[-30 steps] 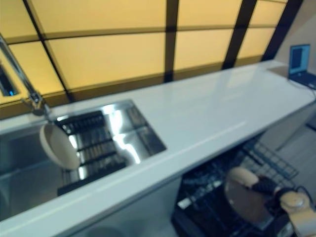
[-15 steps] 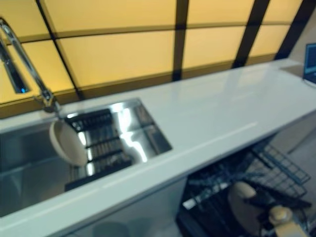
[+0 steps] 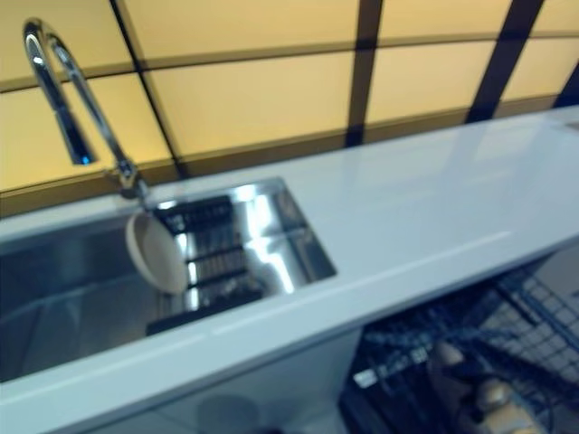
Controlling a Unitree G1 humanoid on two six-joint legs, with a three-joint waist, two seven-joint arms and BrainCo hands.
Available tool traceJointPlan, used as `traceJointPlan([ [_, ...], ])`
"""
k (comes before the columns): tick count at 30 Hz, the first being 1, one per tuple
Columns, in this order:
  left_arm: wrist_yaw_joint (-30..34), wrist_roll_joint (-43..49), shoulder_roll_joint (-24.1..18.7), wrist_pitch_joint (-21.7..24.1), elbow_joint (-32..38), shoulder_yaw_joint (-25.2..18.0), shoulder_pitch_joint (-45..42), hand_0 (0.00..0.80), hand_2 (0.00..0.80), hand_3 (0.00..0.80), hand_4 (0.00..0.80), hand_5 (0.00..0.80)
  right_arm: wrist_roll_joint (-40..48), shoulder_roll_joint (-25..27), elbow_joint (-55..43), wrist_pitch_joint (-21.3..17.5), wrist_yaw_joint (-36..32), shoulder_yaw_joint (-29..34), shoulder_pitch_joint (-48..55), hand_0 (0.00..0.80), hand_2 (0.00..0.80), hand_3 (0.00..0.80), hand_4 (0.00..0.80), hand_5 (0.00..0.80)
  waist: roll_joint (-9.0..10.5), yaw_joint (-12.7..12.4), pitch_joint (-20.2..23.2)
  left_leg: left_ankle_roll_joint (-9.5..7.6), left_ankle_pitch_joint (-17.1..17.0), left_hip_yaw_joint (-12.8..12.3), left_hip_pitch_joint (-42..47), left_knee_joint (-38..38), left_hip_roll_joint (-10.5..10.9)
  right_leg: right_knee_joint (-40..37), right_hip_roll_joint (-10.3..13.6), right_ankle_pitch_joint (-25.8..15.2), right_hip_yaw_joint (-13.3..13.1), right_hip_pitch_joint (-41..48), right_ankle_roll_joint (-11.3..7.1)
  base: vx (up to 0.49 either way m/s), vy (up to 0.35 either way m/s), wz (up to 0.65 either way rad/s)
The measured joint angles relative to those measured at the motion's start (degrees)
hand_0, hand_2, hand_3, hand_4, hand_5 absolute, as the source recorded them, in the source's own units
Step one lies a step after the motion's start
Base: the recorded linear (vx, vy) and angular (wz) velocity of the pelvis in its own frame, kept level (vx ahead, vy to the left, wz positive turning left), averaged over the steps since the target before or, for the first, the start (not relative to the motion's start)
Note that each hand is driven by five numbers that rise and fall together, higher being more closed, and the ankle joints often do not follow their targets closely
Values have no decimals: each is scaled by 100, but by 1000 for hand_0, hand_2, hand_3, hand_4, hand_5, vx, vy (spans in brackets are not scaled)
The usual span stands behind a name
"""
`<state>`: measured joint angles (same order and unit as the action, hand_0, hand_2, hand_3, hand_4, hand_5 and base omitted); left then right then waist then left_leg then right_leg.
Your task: Take plates into dishwasher
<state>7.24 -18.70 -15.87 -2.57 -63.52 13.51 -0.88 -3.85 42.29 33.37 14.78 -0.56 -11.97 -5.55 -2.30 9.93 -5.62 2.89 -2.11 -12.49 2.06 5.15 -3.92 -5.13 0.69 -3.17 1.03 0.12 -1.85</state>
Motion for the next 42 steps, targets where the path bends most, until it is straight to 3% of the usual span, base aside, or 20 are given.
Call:
traceJointPlan([
  [10,79,61,-14,-43,-3,2,161,0,0,0,0,0,-3,-70,647,-93,-18,-7,-412,800,800,800,800,800,-38,-152,15,-16,-60,155,-76,-24,28,1,31,-7,145,-3,29,-10,-4,8],
  [11,93,81,-16,-43,-3,2,150,0,0,0,0,0,-2,-70,684,-96,-18,-7,-414,756,756,756,756,756,-38,-157,16,-16,-61,164,-75,-24,30,1,32,1,156,2,24,-2,0,7],
  [13,125,120,-17,-46,-9,5,124,0,0,0,0,0,-1,-70,693,-101,2,-7,-421,442,442,442,442,442,-41,-153,16,-16,-61,171,-75,-23,31,1,34,11,166,5,19,1,0,2],
  [14,129,121,-17,-45,-9,7,125,0,0,0,0,0,1,-71,694,-101,16,-6,-421,110,110,110,110,110,-41,-151,16,-16,-61,172,-75,-22,31,1,34,11,168,6,19,0,0,0],
  [15,135,121,-17,-45,-8,24,129,0,0,0,0,0,2,-79,693,-103,36,-6,-421,0,0,0,0,0,-44,-148,18,-17,-61,173,-75,-21,32,1,34,11,168,6,19,0,0,0],
  [23,158,219,-7,-52,-5,103,135,0,0,0,0,0,5,-100,419,-31,-32,0,-397,0,0,0,0,0,-78,-140,32,-17,-60,173,-77,-15,35,3,35,11,164,4,19,0,0,0],
  [29,116,219,-8,-68,2,93,150,0,0,0,0,0,7,150,-215,467,-534,141,-198,0,0,0,0,0,-24,-112,-3,-16,-60,157,-80,-7,38,5,33,11,140,-8,18,6,1,-1],
  [42,2,221,-87,-116,-54,-268,178,0,0,0,0,0,506,1315,-626,1216,-1898,1410,117,0,0,0,0,0,534,203,-200,-5,-32,-8,32,1,23,25,8,-35,-49,17,53,19,0,-7],
])
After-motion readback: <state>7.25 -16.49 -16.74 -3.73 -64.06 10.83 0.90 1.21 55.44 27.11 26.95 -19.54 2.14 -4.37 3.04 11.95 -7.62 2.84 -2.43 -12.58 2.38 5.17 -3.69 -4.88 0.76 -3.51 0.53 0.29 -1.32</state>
